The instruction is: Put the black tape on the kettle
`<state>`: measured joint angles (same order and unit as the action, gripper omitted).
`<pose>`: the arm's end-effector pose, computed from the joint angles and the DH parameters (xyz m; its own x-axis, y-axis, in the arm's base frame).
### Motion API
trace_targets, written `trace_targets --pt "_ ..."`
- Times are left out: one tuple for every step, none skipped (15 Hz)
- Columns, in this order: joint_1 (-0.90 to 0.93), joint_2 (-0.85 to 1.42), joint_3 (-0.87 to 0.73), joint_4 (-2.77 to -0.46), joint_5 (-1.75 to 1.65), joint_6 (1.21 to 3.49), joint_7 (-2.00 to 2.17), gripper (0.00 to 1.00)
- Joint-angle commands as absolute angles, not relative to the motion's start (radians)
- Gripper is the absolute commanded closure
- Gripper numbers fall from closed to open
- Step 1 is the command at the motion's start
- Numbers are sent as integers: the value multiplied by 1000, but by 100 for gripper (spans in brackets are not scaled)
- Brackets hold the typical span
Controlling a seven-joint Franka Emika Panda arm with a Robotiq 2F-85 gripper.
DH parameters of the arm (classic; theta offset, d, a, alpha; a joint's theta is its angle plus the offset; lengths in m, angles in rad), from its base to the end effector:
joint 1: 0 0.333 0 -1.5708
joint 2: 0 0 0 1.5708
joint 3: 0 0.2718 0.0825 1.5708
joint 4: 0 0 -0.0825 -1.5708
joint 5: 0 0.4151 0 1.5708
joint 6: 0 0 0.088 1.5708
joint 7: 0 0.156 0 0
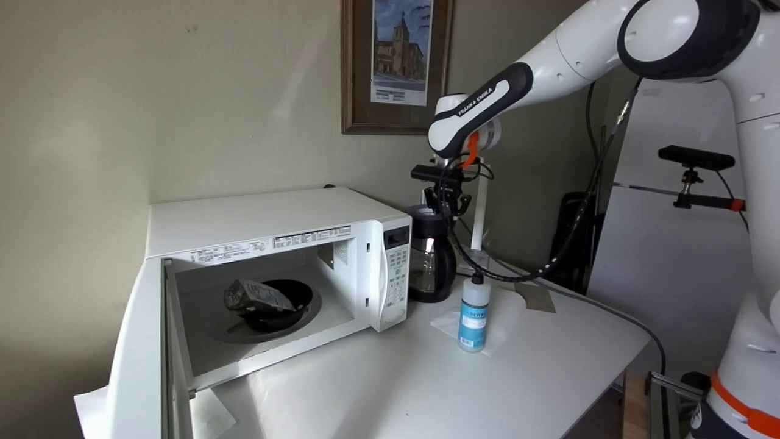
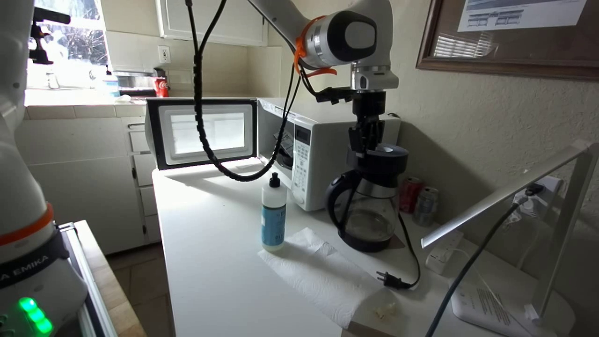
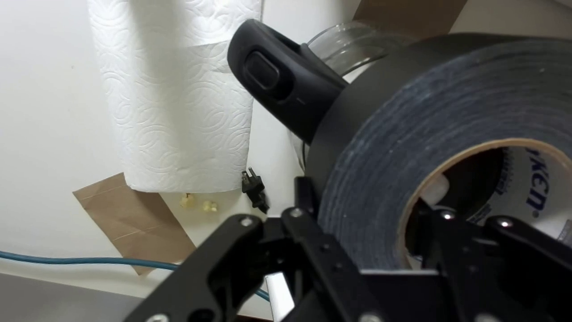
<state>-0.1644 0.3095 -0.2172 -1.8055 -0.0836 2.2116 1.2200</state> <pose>0.6137 -0.2493 0.2809 0.0251 -0.9864 0.1623 -0.9985 -0.0328 -0.0449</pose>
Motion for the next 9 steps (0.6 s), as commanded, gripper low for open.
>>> trace_targets --pt "-156 321 -229 -1771 -60 2203 1238 79" --pt "-157 322 -228 -1769 -58 2200 1236 43" --pt "-156 322 -228 -1768 -58 2199 1234 27" --pt "-156 321 -227 -1762 -56 2198 1235 21" --pt "-156 319 -227 -1755 -55 2197 1235 15" --pt "-156 313 -225 -1753 -51 2200 1231 6" --pt "-156 307 -224 -1748 -48 2200 1228 1" --pt "-157 298 -224 -1745 -45 2199 1228 0" --pt "-157 275 -219 -1752 -34 2195 1218 0"
